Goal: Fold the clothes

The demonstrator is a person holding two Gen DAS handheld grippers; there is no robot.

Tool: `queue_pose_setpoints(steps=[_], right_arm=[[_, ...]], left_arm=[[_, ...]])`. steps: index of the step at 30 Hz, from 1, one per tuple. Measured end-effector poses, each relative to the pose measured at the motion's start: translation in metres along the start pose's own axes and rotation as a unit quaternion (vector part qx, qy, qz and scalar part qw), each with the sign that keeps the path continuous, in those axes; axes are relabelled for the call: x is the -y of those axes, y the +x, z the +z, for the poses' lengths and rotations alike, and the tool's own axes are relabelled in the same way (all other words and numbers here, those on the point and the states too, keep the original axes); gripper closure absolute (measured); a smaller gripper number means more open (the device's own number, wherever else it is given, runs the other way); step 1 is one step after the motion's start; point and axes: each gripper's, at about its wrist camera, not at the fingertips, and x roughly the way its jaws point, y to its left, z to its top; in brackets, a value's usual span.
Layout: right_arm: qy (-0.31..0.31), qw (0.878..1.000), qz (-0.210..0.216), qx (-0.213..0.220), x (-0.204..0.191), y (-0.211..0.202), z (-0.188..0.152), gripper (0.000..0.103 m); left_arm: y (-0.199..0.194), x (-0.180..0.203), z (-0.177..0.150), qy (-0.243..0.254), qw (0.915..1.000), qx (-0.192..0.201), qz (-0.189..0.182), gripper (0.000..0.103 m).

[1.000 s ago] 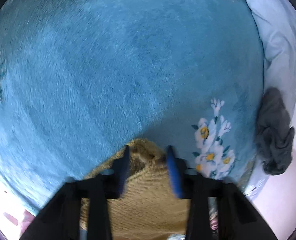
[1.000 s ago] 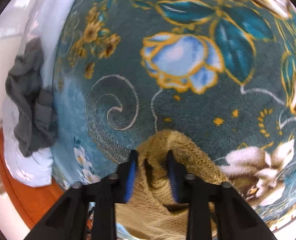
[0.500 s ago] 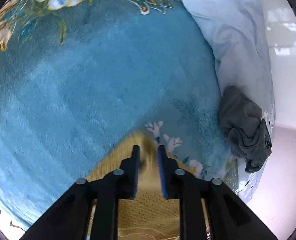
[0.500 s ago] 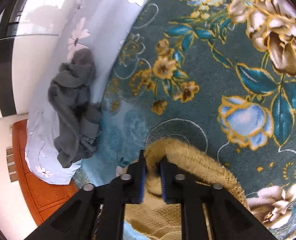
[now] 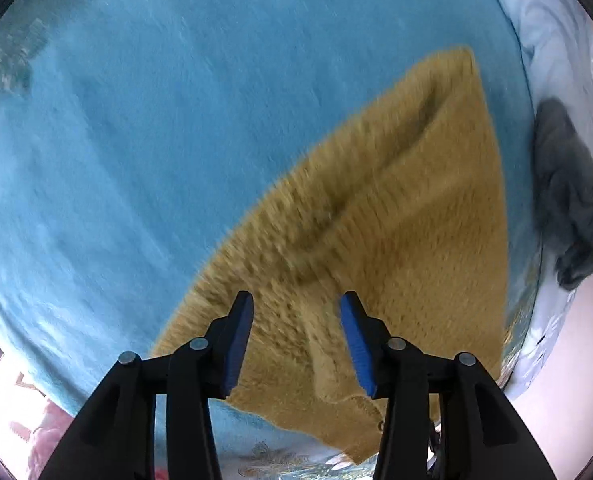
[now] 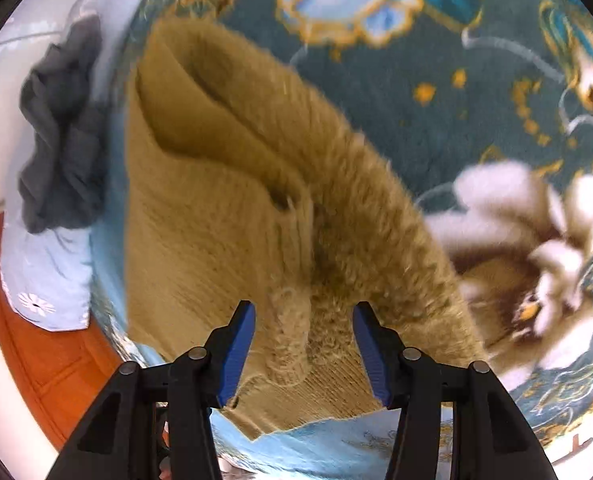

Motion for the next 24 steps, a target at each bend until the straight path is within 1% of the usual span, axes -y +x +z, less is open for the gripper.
queue_pose_setpoints(steps=[1, 2, 3, 4, 5, 7, 8, 10, 11, 12, 13, 15, 16, 17, 18, 20, 22, 23, 24], right_arm=[[-0.006, 1.000, -0.006, 0.005, -0.003, 0.002, 0.001, 0.058], [-0.012, 1.000, -0.014, 0.012, -0.007, 0.003, 0.003, 0.073], [-0.018, 1.000, -0.020, 0.013, -0.012, 0.004, 0.007, 0.089], [-0.024, 0.999, -0.025, 0.013, -0.017, 0.004, 0.010, 0.091], [-0.031, 0.999, -0.031, 0.014, -0.022, 0.002, 0.011, 0.092], [-0.066, 0.997, -0.036, 0.031, -0.039, -0.011, 0.009, 0.093], [-0.079, 0.996, -0.027, 0.040, -0.045, -0.020, 0.006, 0.093], [-0.111, 0.992, 0.006, 0.067, -0.057, -0.045, -0.004, 0.093], [-0.125, 0.989, 0.020, 0.081, -0.059, -0.057, -0.011, 0.093], [-0.136, 0.986, 0.024, 0.091, -0.057, -0.066, -0.018, 0.093], [-0.145, 0.984, 0.027, 0.098, -0.054, -0.073, -0.025, 0.093], [-0.141, 0.986, 0.005, 0.085, -0.036, -0.067, -0.034, 0.093], [-0.133, 0.988, -0.010, 0.073, -0.023, -0.061, -0.038, 0.093], [-0.110, 0.992, -0.028, 0.057, -0.007, -0.049, -0.038, 0.093], [-0.086, 0.994, -0.045, 0.042, 0.008, -0.039, -0.038, 0.093], [-0.035, 0.997, -0.058, 0.024, 0.035, -0.023, -0.037, 0.093], [-0.005, 0.998, -0.054, 0.021, 0.050, -0.017, -0.038, 0.093], [-0.007, 0.998, -0.055, 0.022, 0.049, -0.017, -0.037, 0.093], [-0.023, 0.997, -0.066, 0.021, 0.045, -0.018, -0.037, 0.092]], left_arm=[[0.005, 0.004, -0.002, 0.006, 1.0000, -0.001, 0.002, 0.057], [0.008, 0.009, -0.002, 0.014, 0.9999, 0.001, 0.007, 0.057], [0.011, 0.014, -0.002, 0.018, 0.9998, -0.001, 0.013, 0.071], [0.012, 0.017, -0.001, 0.020, 0.9997, -0.004, 0.014, 0.092], [0.010, 0.021, -0.001, 0.023, 0.9997, -0.002, 0.012, 0.092], [-0.003, 0.028, -0.004, 0.033, 0.9993, 0.019, -0.006, 0.092], [-0.014, 0.032, -0.007, 0.044, 0.9983, 0.031, -0.023, 0.093], [-0.035, 0.035, -0.014, 0.063, 0.9951, 0.051, -0.056, 0.092], [-0.044, 0.033, -0.019, 0.071, 0.9934, 0.057, -0.070, 0.092], [-0.048, 0.029, -0.023, 0.077, 0.9925, 0.058, -0.075, 0.092], [-0.049, 0.023, -0.028, 0.083, 0.9925, 0.055, -0.072, 0.092], [-0.037, 0.005, -0.034, 0.089, 0.9945, 0.038, -0.041, 0.092], [-0.027, -0.005, -0.034, 0.083, 0.9959, 0.028, -0.025, 0.092], [-0.015, -0.017, -0.035, 0.068, 0.9976, 0.012, -0.009, 0.092], [-0.005, -0.026, -0.035, 0.051, 0.9987, -0.002, -0.001, 0.092], [0.014, -0.045, -0.033, 0.010, 0.9996, -0.025, 0.009, 0.092], [0.021, -0.052, -0.031, -0.015, 0.9995, -0.026, 0.004, 0.091], [0.021, -0.051, -0.030, -0.012, 0.9995, -0.026, 0.008, 0.091], [0.021, -0.048, -0.030, -0.005, 0.9995, -0.027, 0.016, 0.087]])
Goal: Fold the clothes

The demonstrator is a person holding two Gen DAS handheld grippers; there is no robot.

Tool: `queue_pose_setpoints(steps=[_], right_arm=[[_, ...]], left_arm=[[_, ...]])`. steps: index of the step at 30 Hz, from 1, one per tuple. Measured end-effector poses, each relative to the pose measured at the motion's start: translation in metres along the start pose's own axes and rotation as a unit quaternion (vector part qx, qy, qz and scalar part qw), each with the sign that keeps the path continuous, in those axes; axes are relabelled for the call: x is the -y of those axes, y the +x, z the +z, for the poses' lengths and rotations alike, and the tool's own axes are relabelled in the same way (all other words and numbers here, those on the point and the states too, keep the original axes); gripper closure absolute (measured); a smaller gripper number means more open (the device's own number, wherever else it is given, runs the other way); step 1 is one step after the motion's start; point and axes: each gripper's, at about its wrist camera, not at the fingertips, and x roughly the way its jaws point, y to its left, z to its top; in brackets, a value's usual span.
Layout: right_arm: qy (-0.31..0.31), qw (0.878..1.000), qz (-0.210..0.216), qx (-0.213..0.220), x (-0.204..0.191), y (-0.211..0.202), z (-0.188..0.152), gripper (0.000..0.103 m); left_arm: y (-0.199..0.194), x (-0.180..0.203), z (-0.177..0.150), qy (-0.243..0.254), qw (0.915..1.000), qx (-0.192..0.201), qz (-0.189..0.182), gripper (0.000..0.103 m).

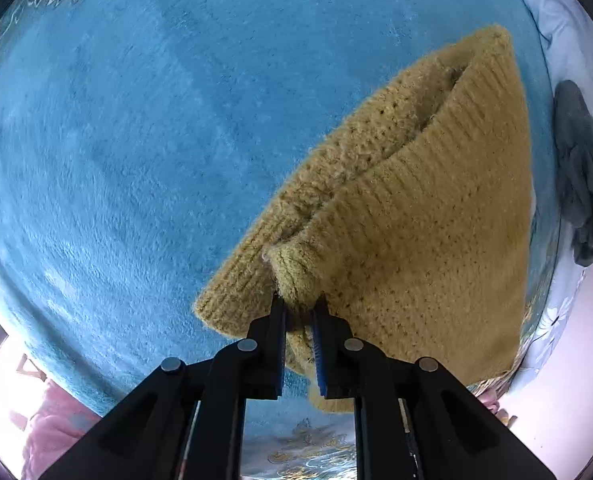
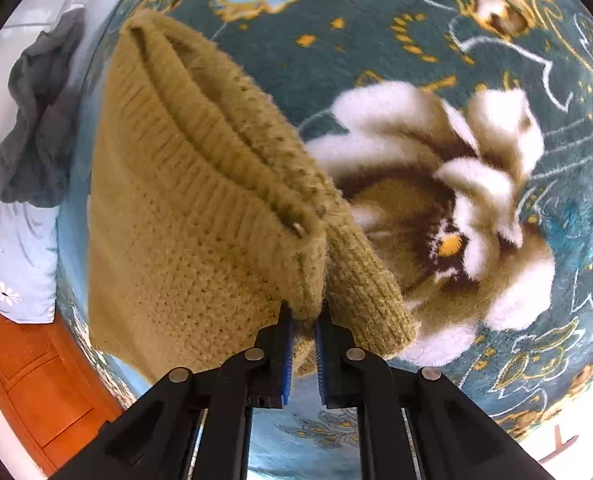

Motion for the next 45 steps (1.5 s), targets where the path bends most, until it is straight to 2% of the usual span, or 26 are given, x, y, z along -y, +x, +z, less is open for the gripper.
queue_pose_setpoints(steps=[4, 7, 8, 9, 11, 12, 17, 18, 20, 22, 24, 26, 34, 39, 42, 43, 45], right_arm=[[-0.066, 0.997, -0.050, 0.011, -0.014, -0.010, 0.002, 0.086], [-0.075, 0.993, -0.085, 0.042, -0.011, -0.028, 0.004, 0.083], [-0.071, 0.993, -0.075, 0.049, -0.008, -0.032, 0.007, 0.074], [-0.066, 0.994, -0.062, 0.053, -0.005, -0.034, 0.009, 0.055], [-0.046, 0.998, -0.020, 0.040, 0.005, -0.031, 0.018, 0.039], [-0.037, 0.999, -0.003, 0.035, 0.009, -0.029, 0.022, 0.039], [-0.016, 0.999, -0.008, 0.027, 0.023, -0.015, 0.038, 0.038], [-0.012, 1.000, -0.005, 0.029, 0.024, -0.014, 0.039, 0.038], [-0.008, 0.999, -0.003, 0.033, 0.026, -0.016, 0.040, 0.038], [-0.006, 0.999, -0.007, 0.037, 0.027, -0.019, 0.039, 0.042], [-0.001, 0.999, -0.001, 0.036, 0.026, -0.022, 0.038, 0.065], [-0.002, 0.999, 0.003, 0.033, 0.021, -0.026, 0.036, 0.079], [-0.082, 0.995, -0.004, 0.055, -0.026, -0.062, 0.016, 0.081], [-0.140, 0.987, -0.014, 0.073, -0.100, -0.070, -0.025, 0.082], [-0.193, 0.977, -0.022, 0.086, -0.130, -0.083, -0.042, 0.082], [-0.216, 0.972, -0.029, 0.089, -0.134, -0.086, -0.049, 0.082], [-0.272, 0.957, -0.046, 0.095, -0.173, -0.081, -0.081, 0.082]], left_arm=[[-0.009, 0.017, -0.002, 0.063, 0.9965, 0.005, 0.054, 0.079], [-0.024, 0.023, -0.006, 0.084, 0.9930, 0.019, 0.082, 0.077], [-0.031, 0.025, -0.007, 0.087, 0.9918, 0.025, 0.090, 0.077], [-0.038, 0.025, -0.009, 0.089, 0.9911, 0.031, 0.094, 0.077], [-0.055, 0.025, -0.010, 0.088, 0.9921, 0.039, 0.081, 0.077], [-0.064, 0.025, -0.011, 0.089, 0.9923, 0.043, 0.075, 0.077], [-0.109, 0.023, -0.021, 0.106, 0.9894, 0.074, 0.065, 0.074], [-0.109, 0.035, -0.029, 0.104, 0.9894, 0.078, 0.064, 0.073], [-0.114, 0.041, -0.038, 0.098, 0.9900, 0.085, 0.055, 0.072], [-0.128, 0.022, -0.046, 0.088, 0.9913, 0.086, 0.044, 0.072], [-0.146, 0.000, -0.052, 0.077, 0.9928, 0.085, 0.034, 0.072], [-0.155, -0.014, -0.050, 0.067, 0.9942, 0.080, 0.025, 0.072], [-0.180, -0.050, -0.053, 0.038, 0.9953, 0.089, -0.012, 0.072], [-0.189, -0.065, -0.039, 0.025, 0.9954, 0.083, -0.040, 0.072], [-0.194, -0.072, -0.026, 0.021, 0.9953, 0.075, -0.056, 0.072], [-0.197, -0.074, -0.021, 0.023, 0.9952, 0.075, -0.059, 0.072], [-0.203, -0.078, -0.011, 0.028, 0.9947, 0.075, -0.064, 0.072]])
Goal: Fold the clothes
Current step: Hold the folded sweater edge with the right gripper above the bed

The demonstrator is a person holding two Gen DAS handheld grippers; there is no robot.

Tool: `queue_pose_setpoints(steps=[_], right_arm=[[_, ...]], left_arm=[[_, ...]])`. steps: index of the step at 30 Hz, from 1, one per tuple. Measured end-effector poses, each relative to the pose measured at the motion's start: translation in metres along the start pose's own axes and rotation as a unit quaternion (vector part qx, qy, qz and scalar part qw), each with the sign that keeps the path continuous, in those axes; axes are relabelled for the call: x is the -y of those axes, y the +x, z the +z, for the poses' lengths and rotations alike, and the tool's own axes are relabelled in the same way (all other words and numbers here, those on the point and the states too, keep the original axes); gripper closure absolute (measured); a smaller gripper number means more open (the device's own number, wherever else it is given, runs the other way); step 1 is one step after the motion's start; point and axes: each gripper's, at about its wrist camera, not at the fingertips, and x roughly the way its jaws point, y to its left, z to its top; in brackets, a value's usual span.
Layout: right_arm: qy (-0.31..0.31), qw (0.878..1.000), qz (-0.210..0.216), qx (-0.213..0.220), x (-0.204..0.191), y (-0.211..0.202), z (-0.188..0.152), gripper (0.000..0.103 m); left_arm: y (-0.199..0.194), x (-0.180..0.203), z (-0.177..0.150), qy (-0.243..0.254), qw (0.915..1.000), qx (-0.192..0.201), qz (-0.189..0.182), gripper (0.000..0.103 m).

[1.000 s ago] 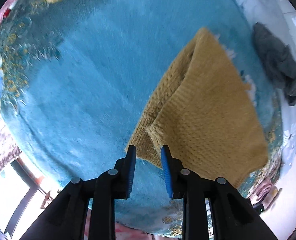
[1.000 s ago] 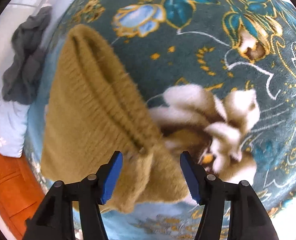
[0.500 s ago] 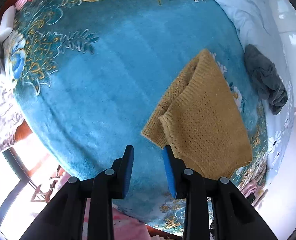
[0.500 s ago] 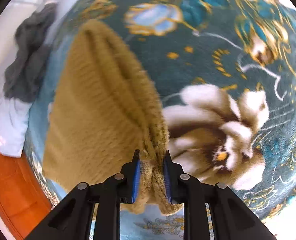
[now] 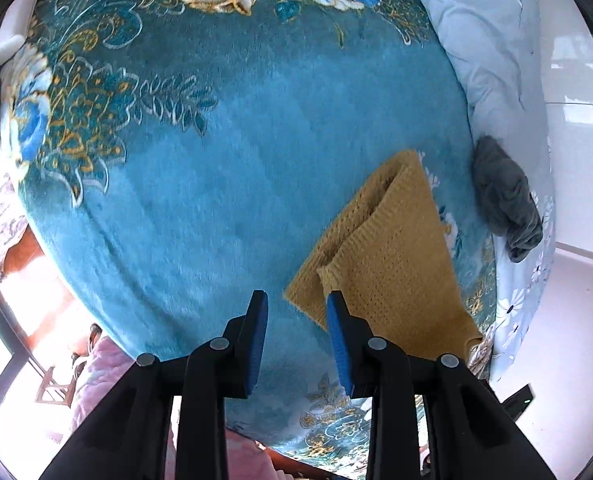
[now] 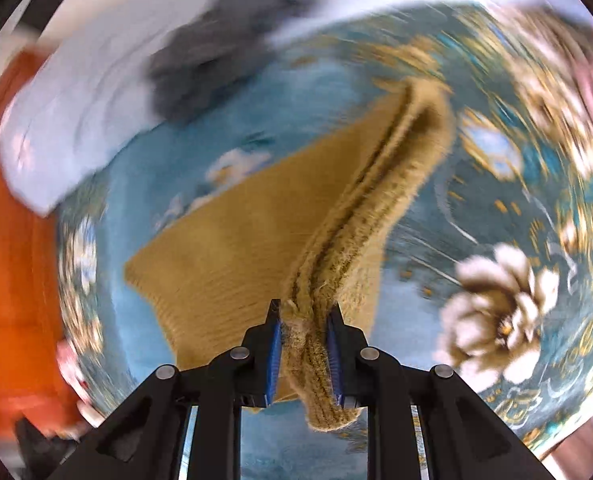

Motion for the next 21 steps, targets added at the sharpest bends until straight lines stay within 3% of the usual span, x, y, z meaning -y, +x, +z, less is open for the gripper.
queue_pose_setpoints(steps=[5, 10, 16, 21], right_arm=[[-0.123, 0.992, -0.015, -0.005, -0.111, 0.025, -0.020, 0.081], [-0.228, 0.973, -0.036, -0.031, -0.188, 0.061, -0.052, 0.081], [-0.275, 0.954, -0.076, -0.094, -0.231, 0.116, -0.079, 0.081], [-0.310, 0.940, -0.088, -0.112, -0.244, 0.128, -0.099, 0.081]], left_arm=[[-0.007, -0.013, 0.026, 0.011, 0.9999, -0.002, -0.012, 0.072], [-0.010, -0.044, 0.048, -0.005, 0.9998, -0.008, -0.020, 0.071], [-0.011, -0.088, 0.070, -0.041, 0.9989, -0.015, -0.014, 0.070], [-0.006, -0.108, 0.083, -0.063, 0.9976, -0.026, -0.012, 0.070]])
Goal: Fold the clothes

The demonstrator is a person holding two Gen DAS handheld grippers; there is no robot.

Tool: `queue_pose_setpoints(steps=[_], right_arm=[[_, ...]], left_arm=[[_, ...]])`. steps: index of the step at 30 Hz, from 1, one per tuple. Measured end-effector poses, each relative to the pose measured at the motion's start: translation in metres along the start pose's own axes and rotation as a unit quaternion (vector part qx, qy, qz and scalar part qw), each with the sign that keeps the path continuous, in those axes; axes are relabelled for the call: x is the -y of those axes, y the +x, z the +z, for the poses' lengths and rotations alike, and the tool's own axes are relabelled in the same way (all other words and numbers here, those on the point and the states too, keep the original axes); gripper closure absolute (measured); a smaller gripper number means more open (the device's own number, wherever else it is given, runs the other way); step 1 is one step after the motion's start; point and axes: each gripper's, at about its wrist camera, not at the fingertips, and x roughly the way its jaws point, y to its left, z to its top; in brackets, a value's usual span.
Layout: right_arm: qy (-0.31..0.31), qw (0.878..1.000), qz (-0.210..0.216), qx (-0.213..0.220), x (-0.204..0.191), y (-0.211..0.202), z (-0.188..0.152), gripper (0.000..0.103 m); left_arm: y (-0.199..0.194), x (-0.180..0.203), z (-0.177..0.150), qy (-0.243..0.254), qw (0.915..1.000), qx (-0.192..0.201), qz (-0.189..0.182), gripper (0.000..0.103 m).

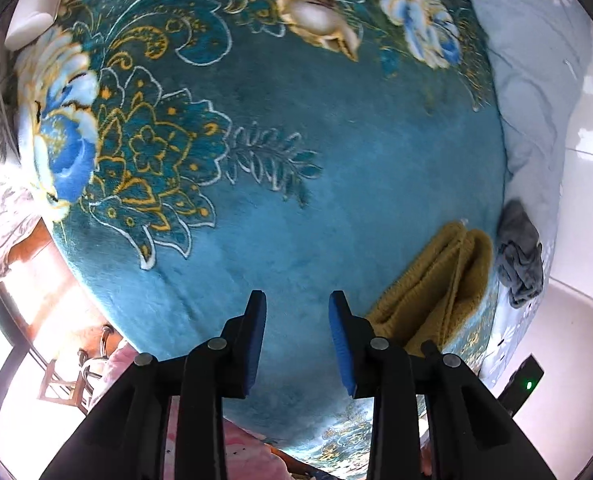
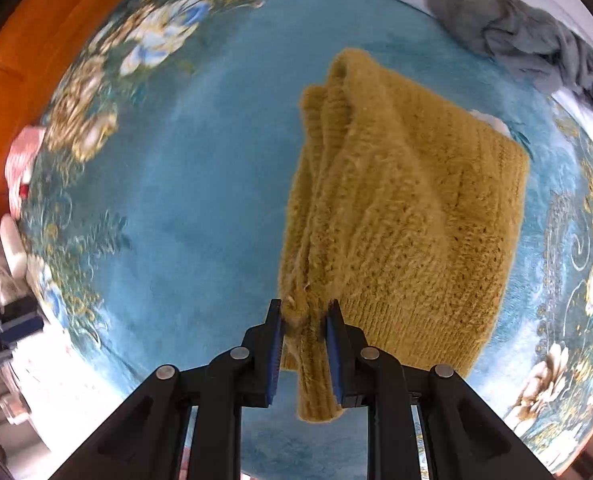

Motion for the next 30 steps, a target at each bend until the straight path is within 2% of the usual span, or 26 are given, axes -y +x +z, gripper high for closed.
queue_pose_setpoints(steps=[4, 13, 16, 18, 24, 27, 30], right_arm=[[-0.018, 1.000, -0.014, -0.013, -0.007, 0.007, -0.002, 0.081], [0.005, 1.000, -0.005, -0.022, 0.004, 0.006, 0.009, 0.077], [0.022, 1.000, 0.019, -0.010, 0.011, -0.003, 0.012, 0.071], [0.033, 0.999, 0.038, 0.004, 0.018, -0.015, 0.013, 0.058], [0.090, 0.995, 0.023, 0.046, 0.065, -0.055, 0.003, 0.054], [0.136, 0.989, 0.010, 0.053, 0.100, -0.067, -0.012, 0.052], [0.197, 0.979, -0.002, 0.043, 0.140, -0.071, -0.033, 0.052]], left_arm=[[0.008, 0.010, 0.008, 0.010, 0.9999, -0.011, -0.006, 0.070], [0.026, 0.053, 0.008, 0.062, 0.9974, -0.036, -0.005, 0.070], [0.030, 0.062, 0.010, 0.068, 0.9971, -0.035, -0.006, 0.064], [0.033, 0.070, 0.011, 0.073, 0.9967, -0.035, -0.007, 0.063], [0.054, 0.111, 0.015, 0.109, 0.9927, -0.045, -0.027, 0.061], [0.066, 0.143, 0.016, 0.135, 0.9882, -0.048, -0.052, 0.054], [0.079, 0.184, 0.013, 0.183, 0.9790, -0.048, -0.076, 0.042]])
